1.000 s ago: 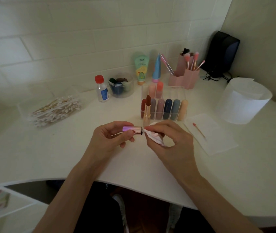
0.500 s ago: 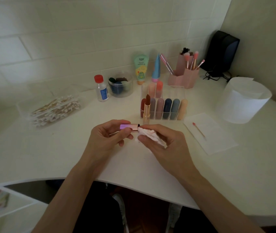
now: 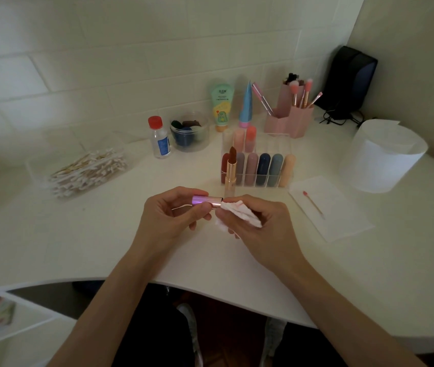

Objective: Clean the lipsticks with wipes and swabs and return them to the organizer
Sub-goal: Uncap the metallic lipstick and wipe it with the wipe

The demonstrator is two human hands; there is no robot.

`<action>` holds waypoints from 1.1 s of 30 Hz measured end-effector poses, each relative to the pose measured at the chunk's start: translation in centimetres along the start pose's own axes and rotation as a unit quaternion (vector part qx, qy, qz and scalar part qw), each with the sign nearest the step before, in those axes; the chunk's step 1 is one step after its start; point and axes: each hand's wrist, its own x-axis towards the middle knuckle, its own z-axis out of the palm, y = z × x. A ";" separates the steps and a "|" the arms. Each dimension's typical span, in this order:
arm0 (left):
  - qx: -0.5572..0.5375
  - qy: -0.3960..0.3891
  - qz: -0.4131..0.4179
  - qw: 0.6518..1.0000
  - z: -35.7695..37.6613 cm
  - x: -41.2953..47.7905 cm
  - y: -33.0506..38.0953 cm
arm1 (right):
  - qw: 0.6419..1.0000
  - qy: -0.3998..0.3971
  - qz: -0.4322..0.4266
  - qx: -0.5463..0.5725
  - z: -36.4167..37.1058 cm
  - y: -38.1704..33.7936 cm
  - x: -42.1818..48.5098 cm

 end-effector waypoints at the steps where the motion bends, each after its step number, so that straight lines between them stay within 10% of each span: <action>1: 0.008 -0.004 0.006 1.000 0.0 0.0 0.0 | 1.000 -0.001 0.014 0.010 0.0 -0.2 0.0; 33: 0.052 -0.032 0.036 0.997 0.5 0.0 -0.5 | 0.991 -0.006 0.122 0.060 -0.9 -0.9 -0.3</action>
